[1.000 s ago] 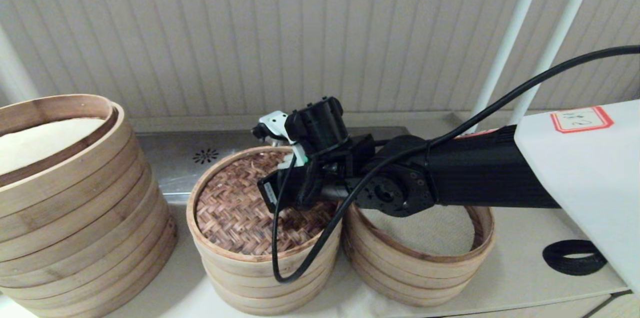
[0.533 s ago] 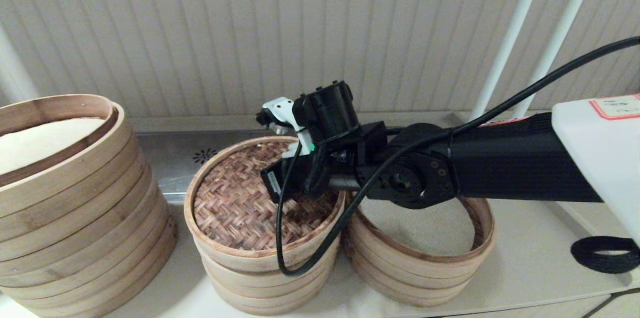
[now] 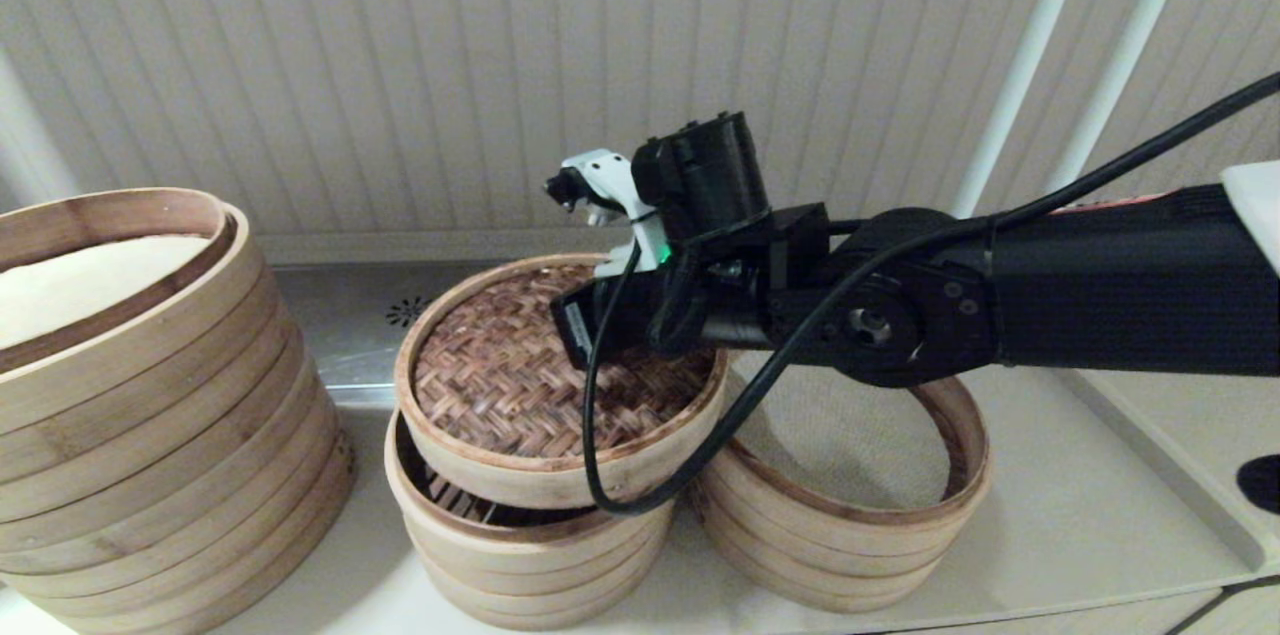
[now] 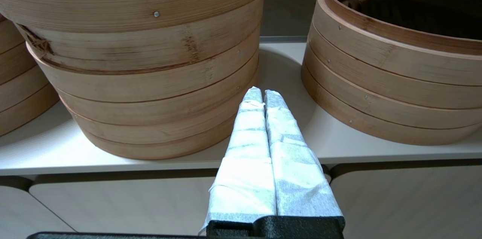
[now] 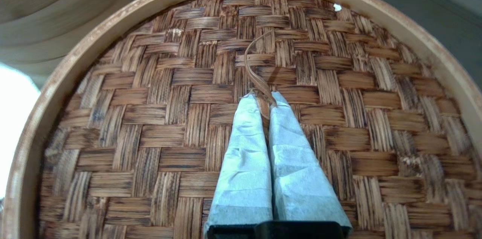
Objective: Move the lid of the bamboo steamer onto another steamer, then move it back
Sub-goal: Put the steamer
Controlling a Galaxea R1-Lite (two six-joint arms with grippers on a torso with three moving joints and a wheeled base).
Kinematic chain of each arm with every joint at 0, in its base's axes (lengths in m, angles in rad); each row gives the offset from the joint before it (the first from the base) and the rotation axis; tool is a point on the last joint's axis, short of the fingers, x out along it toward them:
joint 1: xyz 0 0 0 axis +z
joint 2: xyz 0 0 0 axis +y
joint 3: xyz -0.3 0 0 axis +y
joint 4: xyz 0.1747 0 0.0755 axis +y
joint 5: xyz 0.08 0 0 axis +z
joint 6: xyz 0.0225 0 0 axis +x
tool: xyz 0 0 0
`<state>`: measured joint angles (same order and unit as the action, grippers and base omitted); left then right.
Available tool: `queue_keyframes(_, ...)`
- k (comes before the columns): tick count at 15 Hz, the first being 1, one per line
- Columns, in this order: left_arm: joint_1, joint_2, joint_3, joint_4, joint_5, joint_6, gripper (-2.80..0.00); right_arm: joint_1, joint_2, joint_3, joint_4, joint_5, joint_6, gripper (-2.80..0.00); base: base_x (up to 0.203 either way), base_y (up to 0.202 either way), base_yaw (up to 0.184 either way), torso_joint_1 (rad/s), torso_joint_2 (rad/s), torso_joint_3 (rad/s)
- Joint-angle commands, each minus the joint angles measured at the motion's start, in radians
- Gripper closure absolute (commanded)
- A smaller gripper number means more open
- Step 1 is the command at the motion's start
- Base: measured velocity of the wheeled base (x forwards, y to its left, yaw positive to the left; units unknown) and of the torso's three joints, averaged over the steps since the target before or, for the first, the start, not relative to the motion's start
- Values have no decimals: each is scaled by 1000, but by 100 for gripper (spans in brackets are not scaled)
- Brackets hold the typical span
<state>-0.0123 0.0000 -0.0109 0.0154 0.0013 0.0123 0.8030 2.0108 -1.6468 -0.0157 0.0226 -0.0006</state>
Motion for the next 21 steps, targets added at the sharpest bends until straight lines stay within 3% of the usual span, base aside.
queue_keyframes(1,0,2,0,0,0,0,0,-27,-52,20,-2,1,-1,0,0,0,0,0,0,0)
queue_keyframes(10,0,2,0,0,0,0,0,-288,-289,308,-10,10,-11,0,0,0,0,0,0,0)
queue_keyframes(14,0,2,0,0,0,0,0,-403,-350,459,-101,40,-10,0,0,0,0,0,0,0)
queue_keyframes(21,0,2,0,0,0,0,0,-485,-372,639,-238,96,-10,0,0,0,0,0,0,0)
